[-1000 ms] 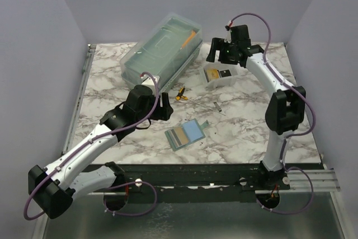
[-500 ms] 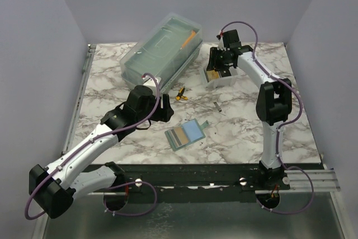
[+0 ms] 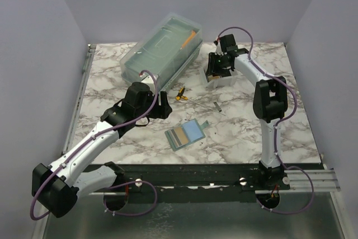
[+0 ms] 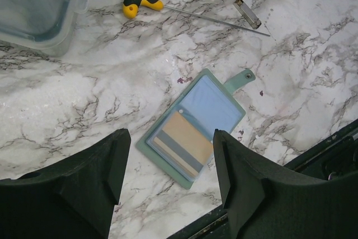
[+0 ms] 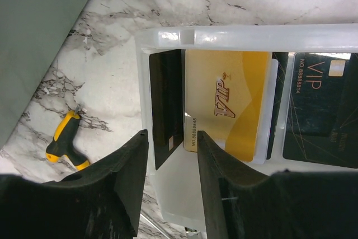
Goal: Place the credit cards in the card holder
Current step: Pick up the credit card from the storage box.
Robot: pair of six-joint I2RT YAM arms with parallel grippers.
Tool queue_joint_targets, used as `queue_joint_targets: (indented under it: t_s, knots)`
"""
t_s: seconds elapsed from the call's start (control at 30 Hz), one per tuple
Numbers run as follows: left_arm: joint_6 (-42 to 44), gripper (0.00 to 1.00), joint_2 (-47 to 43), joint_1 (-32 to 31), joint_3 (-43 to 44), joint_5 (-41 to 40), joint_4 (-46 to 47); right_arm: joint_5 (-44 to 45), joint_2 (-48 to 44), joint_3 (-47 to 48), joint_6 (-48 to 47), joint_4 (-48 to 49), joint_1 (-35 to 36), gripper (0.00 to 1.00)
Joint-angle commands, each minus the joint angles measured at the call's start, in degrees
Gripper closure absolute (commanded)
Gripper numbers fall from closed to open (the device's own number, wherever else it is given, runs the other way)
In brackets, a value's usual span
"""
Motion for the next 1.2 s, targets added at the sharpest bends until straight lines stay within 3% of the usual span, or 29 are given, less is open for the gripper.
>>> queue_joint_targets:
  t_s: [0.0, 0.6, 0.77, 1.03, 1.17]
  knots:
    - [-0.01, 0.32, 0.21, 0.7, -0.98, 2.48, 1.48, -1.17, 1.47, 1.54, -0.97, 0.6, 0.54, 0.57]
    - [-0.18, 0.32, 0.47, 1.32, -1.1, 3.65, 1.75, -3.05, 4.04, 4.04, -0.37, 0.41, 1.33, 0.65]
    - [-0.23, 0.32, 0.48, 1.46, -1.26, 3.87, 1.75, -3.03, 4.18, 4.31, -0.28, 0.33, 1.39, 0.74]
    - [-0.47, 0.32, 0.81, 1.54, -1.31, 4.14, 1.75, 0.27, 1.73, 4.96, -1.11, -0.46, 1.44, 0.98]
    - [-0.71, 0.32, 1.13, 1.54, -1.37, 4.23, 1.75, 3.2, -0.48, 5.34, -1.81, -0.9, 1.43, 1.0]
